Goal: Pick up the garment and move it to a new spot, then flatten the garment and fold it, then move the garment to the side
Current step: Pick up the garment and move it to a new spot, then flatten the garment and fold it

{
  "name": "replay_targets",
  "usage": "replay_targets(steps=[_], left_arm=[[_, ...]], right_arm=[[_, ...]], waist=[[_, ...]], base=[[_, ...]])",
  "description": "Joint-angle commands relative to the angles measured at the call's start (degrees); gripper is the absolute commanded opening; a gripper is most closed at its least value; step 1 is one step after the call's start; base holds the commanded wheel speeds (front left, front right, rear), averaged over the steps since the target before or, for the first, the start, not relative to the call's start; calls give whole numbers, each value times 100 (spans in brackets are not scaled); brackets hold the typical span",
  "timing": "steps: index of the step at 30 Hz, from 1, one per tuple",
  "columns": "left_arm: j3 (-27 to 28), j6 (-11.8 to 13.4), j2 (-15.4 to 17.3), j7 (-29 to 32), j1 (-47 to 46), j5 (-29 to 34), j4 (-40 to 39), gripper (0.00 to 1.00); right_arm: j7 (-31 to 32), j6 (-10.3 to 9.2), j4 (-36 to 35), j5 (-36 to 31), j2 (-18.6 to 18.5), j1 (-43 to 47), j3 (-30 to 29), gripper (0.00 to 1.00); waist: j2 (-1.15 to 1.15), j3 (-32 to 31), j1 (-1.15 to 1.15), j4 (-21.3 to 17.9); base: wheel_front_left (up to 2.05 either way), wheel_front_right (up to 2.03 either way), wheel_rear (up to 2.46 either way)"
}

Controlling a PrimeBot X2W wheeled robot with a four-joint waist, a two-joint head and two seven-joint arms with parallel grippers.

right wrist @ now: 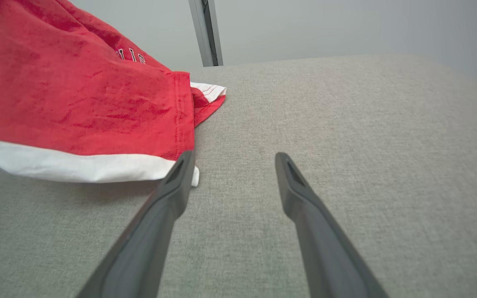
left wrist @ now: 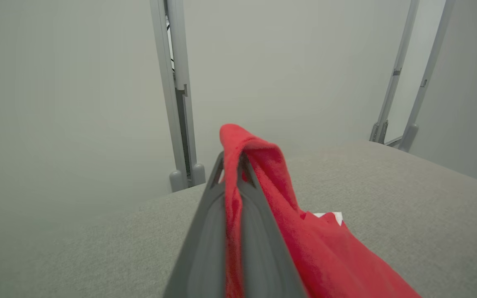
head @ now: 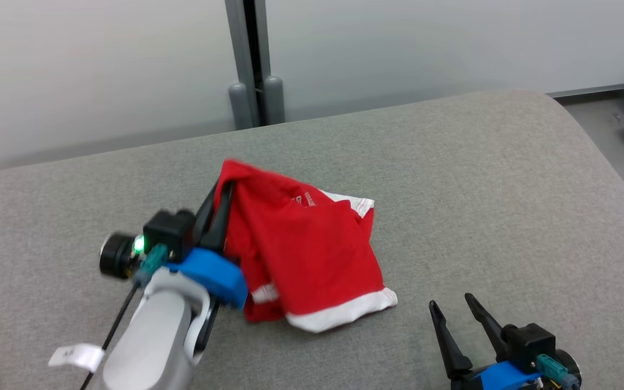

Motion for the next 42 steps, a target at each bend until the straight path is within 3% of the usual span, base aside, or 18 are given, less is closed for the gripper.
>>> replay_targets(steps=[1, 9, 14, 25, 42], left_arm=[[82, 87, 103, -29, 282, 34, 160, 100], [625, 391, 302, -34, 1247, 81, 177, 100], [1031, 460, 201, -30, 2028, 200, -180, 100], [1482, 275, -283, -30, 3150, 514, -653, 100], [1484, 16, -409, -31, 2945, 885, -700, 100]], right_arm=[[-5, 0, -18, -7, -2, 35, -13, 100], [-6, 0, -17, -86, -4, 76, -35, 100], [-6, 0, -56, -98, -3, 166, -85, 100], [-5, 0, -7, -101, -4, 404, -142, 100], [-6, 0, 299, -216, -5, -90, -105, 100]], waist=[[0, -25, 0, 70], [0, -238, 0, 241], [0, -379, 0, 324], [0, -546, 0, 503], [0, -272, 0, 873]], base=[[0, 0, 0], [0, 0, 0], [0, 0, 0], [0, 0, 0], [0, 0, 0]])
